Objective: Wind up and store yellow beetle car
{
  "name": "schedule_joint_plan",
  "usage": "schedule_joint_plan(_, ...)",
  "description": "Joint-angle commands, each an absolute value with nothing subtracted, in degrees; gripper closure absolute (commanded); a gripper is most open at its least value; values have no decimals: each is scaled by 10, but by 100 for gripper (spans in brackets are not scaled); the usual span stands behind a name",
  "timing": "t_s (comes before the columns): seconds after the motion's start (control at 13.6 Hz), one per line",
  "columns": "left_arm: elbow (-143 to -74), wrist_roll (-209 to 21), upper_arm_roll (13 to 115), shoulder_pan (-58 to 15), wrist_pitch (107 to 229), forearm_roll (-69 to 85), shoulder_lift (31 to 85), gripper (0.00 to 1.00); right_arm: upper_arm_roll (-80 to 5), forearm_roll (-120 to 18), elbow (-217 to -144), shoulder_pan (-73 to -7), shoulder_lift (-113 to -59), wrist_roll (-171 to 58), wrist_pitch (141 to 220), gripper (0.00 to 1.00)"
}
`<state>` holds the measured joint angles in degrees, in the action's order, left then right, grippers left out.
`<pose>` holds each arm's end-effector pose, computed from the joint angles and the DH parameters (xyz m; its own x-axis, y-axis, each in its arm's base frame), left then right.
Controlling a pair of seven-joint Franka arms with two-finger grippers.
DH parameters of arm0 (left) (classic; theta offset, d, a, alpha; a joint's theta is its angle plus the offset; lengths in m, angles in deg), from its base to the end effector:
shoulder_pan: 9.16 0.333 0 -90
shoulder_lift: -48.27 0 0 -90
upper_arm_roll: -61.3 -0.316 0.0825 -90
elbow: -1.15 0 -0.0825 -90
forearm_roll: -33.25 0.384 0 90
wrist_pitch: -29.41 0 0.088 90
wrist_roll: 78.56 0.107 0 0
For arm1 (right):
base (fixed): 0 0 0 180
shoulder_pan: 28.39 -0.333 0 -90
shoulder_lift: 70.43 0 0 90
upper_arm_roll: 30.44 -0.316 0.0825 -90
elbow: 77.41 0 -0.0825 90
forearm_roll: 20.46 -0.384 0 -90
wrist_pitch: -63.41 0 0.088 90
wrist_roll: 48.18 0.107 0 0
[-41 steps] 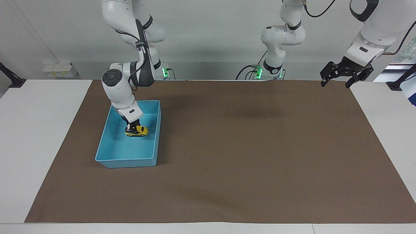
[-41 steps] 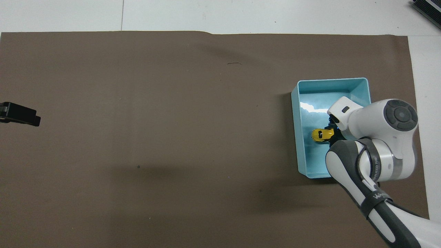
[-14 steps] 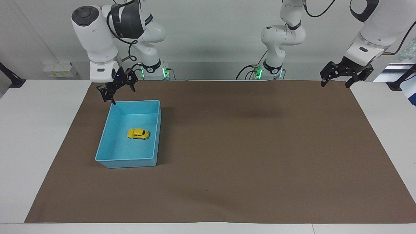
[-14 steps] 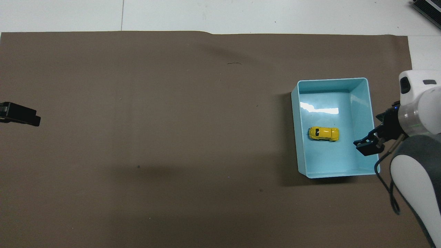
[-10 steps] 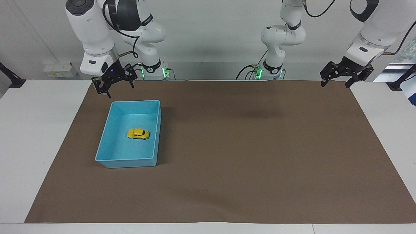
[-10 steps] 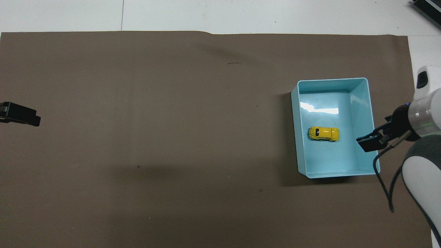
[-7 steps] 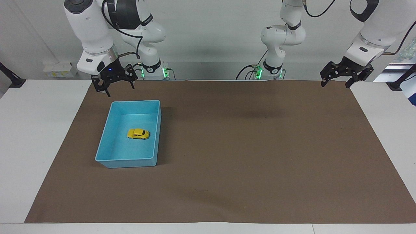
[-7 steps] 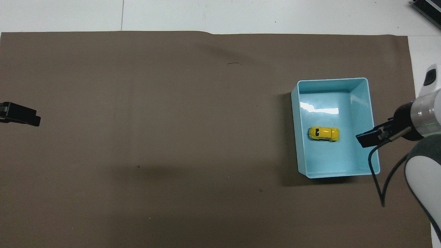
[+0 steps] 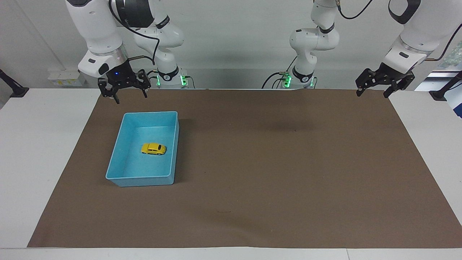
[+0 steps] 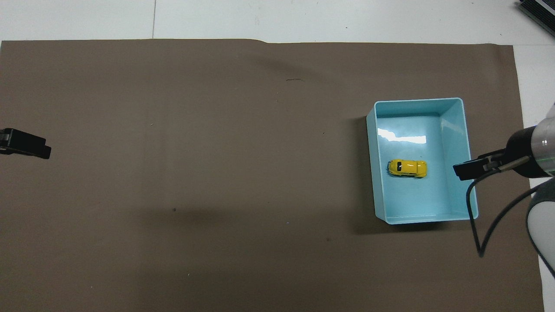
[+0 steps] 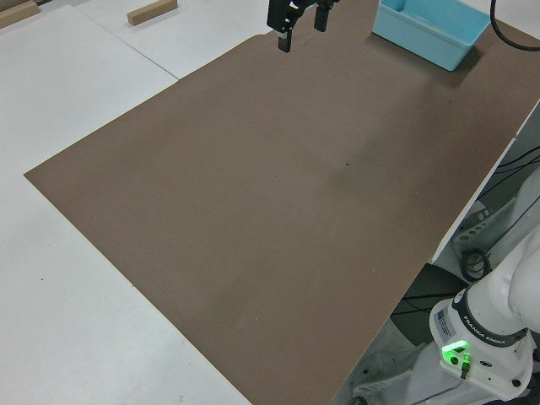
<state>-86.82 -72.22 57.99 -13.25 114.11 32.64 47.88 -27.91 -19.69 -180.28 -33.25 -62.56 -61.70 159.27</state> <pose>0.5430 -0.0085 0.6369 0.9910 -0.1249 -0.0487 -0.1243 -0.9921 0.0165 0.5175 0.0183 0.6003 0.9614 0.2747 0.0127 0.2746 -0.9615 0.0106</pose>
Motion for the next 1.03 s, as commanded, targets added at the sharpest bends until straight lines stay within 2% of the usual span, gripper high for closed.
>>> schedule_joint_plan(0.0, -871, -727, 582, -129, 1134, 337, 475, 0, -275, -211, -1794, -324, -612, -596, 1575, 0)
schedule_joint_plan(0.96, -871, -727, 582, -129, 1134, 337, 475, 0, -266, -236, -1780, -325, -612, -554, 1560, 0)
